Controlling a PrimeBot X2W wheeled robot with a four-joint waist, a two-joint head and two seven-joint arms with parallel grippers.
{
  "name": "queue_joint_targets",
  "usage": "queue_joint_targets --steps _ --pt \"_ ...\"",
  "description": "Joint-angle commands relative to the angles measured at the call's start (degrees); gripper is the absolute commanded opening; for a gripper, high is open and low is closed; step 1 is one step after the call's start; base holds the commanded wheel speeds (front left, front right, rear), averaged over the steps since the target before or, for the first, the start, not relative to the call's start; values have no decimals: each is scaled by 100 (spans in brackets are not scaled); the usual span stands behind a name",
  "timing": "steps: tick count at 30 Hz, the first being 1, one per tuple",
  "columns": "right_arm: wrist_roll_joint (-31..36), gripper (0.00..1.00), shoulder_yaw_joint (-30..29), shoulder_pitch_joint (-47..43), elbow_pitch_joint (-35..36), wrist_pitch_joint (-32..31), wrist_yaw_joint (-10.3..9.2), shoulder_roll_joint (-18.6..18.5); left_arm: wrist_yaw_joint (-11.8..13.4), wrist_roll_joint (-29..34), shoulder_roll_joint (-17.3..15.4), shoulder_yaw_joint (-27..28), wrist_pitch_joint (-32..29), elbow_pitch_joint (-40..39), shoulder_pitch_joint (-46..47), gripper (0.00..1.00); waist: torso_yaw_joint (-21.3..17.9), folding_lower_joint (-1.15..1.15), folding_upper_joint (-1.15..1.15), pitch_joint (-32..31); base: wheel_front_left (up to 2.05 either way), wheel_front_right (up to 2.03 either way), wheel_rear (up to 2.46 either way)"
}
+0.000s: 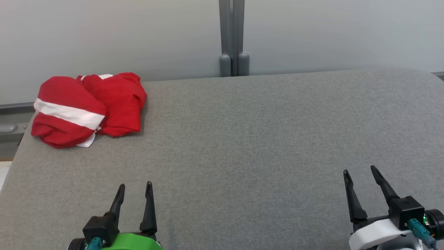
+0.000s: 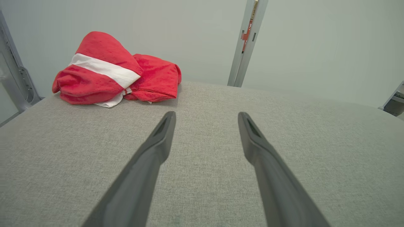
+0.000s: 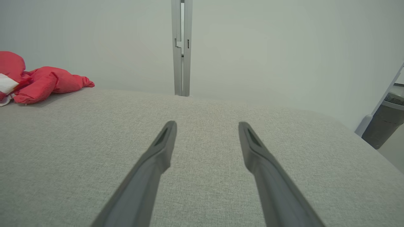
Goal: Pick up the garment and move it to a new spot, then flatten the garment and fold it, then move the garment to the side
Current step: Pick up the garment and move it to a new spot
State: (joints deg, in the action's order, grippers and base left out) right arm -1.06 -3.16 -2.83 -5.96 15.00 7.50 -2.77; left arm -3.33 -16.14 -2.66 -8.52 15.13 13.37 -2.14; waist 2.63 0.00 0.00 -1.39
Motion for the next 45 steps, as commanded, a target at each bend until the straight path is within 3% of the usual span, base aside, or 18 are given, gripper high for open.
queue_joint_targets --steps 1,12,20,31,40,45 --pt "-36 100 -48 -46 16 28 -3 -22 -11 56 -39 -17 4 -14 82 100 242 0 0 11 0 0 0" --pt "-130 100 -13 44 49 28 -3 -20 -65 200 -37 48 3 -74 89 100 1787 0 0 56 0 0 0" --pt "-158 100 129 86 36 28 -3 -22 -52 165 -35 136 3 -136 11 100 2438 0 0 46 0 0 0" --pt "-113 100 144 112 26 28 -3 -22 1 131 -35 218 3 -247 -26 100 2604 0 0 72 0 0 0" --pt "-27 100 61 61 110 28 -3 -22 -90 286 -36 572 4 -554 325 100 2461 0 0 231 0 0 0" --pt "167 100 64 281 226 28 -4 -23 -252 475 -384 883 3 -882 998 100 2194 0 0 606 0 0 0"
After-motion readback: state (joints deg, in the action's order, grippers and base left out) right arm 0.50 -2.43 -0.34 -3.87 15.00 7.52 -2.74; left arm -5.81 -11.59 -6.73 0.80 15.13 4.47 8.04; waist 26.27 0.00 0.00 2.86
